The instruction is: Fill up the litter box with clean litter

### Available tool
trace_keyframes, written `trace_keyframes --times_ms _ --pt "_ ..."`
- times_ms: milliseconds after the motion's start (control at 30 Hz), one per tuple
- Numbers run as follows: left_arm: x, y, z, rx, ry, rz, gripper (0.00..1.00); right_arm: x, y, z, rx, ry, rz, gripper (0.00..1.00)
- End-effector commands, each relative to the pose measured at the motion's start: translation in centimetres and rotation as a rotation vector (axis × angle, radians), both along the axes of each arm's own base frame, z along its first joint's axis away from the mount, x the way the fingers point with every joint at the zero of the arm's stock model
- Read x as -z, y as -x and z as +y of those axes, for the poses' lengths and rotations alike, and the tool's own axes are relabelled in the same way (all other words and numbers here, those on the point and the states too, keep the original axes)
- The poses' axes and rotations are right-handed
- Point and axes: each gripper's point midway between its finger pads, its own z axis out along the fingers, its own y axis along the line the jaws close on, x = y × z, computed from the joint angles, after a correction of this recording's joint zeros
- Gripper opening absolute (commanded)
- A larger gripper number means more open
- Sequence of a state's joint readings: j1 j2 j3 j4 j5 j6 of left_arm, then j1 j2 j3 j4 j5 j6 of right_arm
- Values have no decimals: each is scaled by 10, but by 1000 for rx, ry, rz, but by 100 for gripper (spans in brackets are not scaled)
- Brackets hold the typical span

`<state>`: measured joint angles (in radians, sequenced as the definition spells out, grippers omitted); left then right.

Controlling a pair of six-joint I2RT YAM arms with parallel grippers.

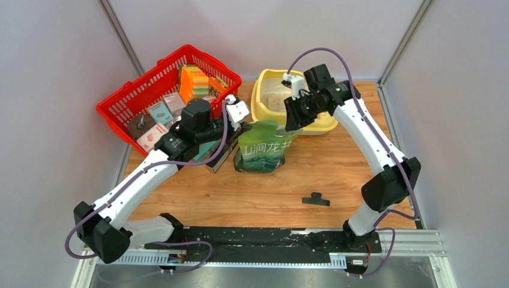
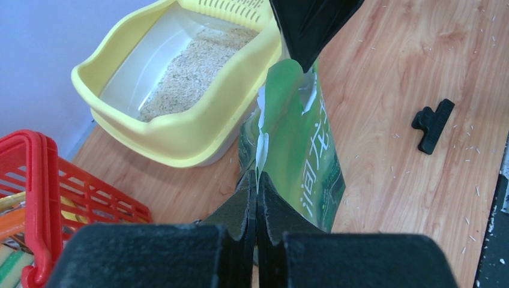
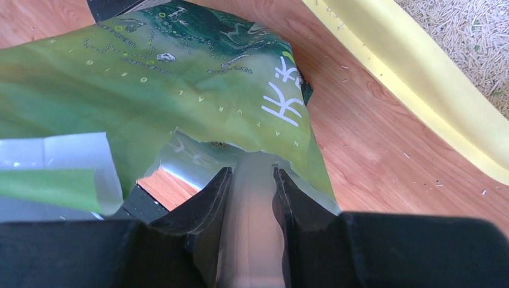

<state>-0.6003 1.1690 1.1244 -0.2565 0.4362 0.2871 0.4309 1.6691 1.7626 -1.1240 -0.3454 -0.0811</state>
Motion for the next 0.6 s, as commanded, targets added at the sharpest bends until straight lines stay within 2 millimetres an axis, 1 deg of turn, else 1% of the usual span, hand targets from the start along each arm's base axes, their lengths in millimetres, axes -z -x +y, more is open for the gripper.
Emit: trace_keyframes --times_ms 0,100,133,200,233,267,433,500,567 --pt "-59 4 -4 17 130 -95 0 15 -20 -11 139 92 -62 0" --pt "-59 5 -4 18 143 -83 0 30 -18 -3 142 102 -34 0" --pt "-61 6 -4 21 149 -84 0 39 -15 -2 138 111 -21 0" --pt "-63 7 -6 28 161 -81 0 50 -12 0 136 124 -1 0" --pt "-64 8 -7 38 159 -85 0 59 -9 0 131 142 11 0" --pt "-66 10 -7 46 161 -96 0 64 -8 0 132 153 15 0" --pt "-72 10 -10 53 179 -109 0 103 1 -3 122 203 100 0" --pt "-75 9 -13 58 196 -112 0 124 10 -4 110 212 157 0" --pt "-79 8 -17 63 213 -119 0 136 20 6 73 169 213 0"
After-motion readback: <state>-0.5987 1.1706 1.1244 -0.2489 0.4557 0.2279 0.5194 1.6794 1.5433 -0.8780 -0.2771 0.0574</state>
